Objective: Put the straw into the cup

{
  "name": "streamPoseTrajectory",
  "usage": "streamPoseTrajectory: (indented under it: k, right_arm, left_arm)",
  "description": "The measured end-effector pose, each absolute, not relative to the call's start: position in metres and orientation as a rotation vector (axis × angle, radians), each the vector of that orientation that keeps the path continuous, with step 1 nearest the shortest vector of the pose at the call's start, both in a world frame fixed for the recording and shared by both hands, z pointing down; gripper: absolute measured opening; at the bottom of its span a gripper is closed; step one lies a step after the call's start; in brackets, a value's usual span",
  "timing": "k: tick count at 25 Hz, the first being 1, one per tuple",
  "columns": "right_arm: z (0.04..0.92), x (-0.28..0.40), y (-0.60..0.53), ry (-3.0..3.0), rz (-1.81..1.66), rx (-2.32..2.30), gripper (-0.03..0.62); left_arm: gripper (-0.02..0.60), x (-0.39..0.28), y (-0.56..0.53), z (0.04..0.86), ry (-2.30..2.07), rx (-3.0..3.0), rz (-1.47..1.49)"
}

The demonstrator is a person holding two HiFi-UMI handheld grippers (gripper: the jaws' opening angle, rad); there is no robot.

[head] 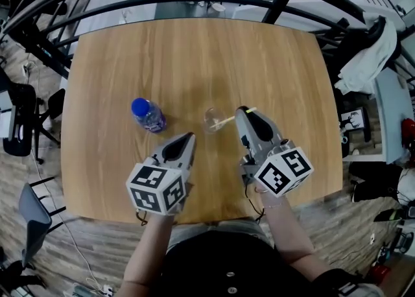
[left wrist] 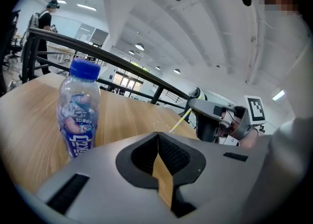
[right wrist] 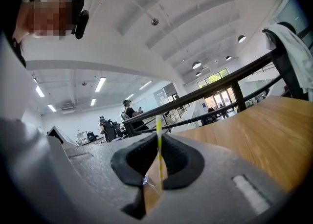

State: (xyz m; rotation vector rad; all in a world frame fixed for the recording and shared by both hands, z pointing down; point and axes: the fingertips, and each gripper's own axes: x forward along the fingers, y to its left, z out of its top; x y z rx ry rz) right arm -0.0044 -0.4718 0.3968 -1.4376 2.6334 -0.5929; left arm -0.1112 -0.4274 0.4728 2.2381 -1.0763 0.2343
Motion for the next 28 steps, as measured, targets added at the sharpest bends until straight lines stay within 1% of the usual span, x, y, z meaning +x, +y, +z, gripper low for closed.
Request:
streamPoseTrajectory:
  k: [7,22,28]
  right_arm:
    - [0.425,-0.011,-0.477,2.675,-0.633,-1.459,0.021]
    - [0.455,-0.018,-0.48,2.72,-0.678,-1.489,0.028]
    - [0.457,-0.017,-0.481,2.709,-0.69,-1.513,0.086]
  left_arm:
    - [0.018,-0.107,-0.426,0.49,-1.049,2.214,0.247]
    - [0.018,-0.105,-0.419,0.505,-1.044,2.178,0.257]
    - [0.018,-0.107,-0.419,0.506,-1.053,2.171,0.251]
